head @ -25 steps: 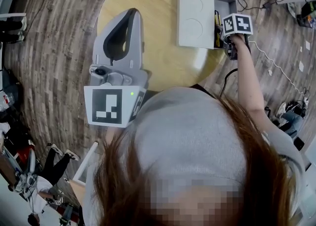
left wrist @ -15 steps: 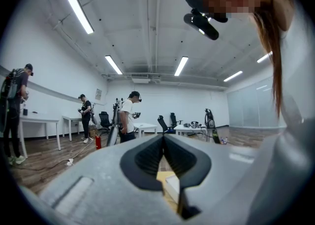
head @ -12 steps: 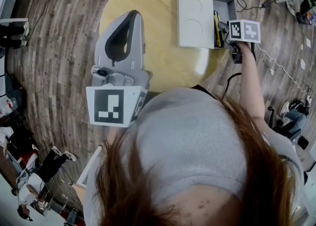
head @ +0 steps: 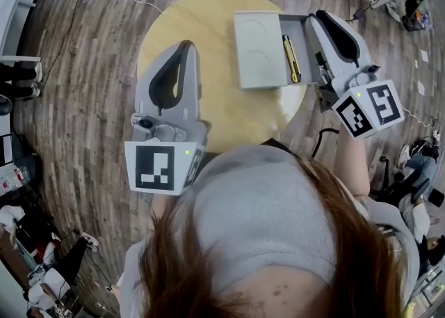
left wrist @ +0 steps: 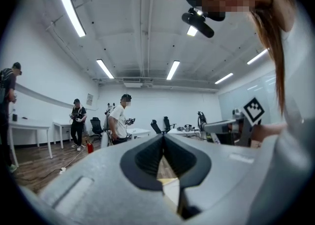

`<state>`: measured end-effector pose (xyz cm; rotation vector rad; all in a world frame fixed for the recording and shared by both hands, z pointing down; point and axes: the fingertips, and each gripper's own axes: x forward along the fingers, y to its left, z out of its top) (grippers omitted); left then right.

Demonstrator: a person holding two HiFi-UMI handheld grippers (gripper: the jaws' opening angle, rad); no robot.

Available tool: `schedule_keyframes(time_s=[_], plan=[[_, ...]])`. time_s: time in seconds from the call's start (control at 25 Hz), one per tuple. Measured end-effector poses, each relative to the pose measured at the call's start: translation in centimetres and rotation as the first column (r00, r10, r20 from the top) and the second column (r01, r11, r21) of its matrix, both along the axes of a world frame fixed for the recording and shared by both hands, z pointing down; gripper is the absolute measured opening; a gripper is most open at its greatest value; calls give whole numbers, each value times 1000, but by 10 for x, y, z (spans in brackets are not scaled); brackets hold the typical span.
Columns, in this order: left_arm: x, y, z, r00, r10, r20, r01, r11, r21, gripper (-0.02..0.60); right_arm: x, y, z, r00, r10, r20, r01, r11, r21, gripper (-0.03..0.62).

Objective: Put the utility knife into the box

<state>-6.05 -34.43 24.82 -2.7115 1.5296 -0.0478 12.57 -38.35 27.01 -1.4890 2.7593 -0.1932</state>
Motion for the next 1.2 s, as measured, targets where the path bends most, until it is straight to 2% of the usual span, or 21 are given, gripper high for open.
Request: schedule_keyframes(time_s=[0.08,0.2,0.32,0.52,0.76,0.96,1.08,1.2], plan=[[7,4,-4,1000,8,1,-8,1000,13,-6,-3,17,-29,1000,-10,14,9,996,88,75],[11,10,-10,1000,8,-3,-8,1000,28,-6,-6,38,-62,998,-28,50,18,981,193,32],[16,17,-10,1000,7,-5,-7,1000,27,-6,-8,52,-78,998,-36,41,24,965,263,3],[18,35,1,1000,-23,-11,24,1000,18,-6,-16,75,-80,993,-109,39,92,946,312,3],[6,56,-1,999,-49,-11,50,998,41,-6,-19,99,-83,991,-130,37,110,935,338,3],[1,80,-23,999,-26,-20,28,994,107,-6,-20,130,-95,995,-94,-10,92,927,363,3],[-4,108,-31,1000,3,-28,0,992,126,-6,-23,163,-99,998,-65,0,60,926,373,3],[-14,149,-30,999,27,-24,-25,993,115,-6,-31,204,-97,999,-36,28,24,934,356,3]])
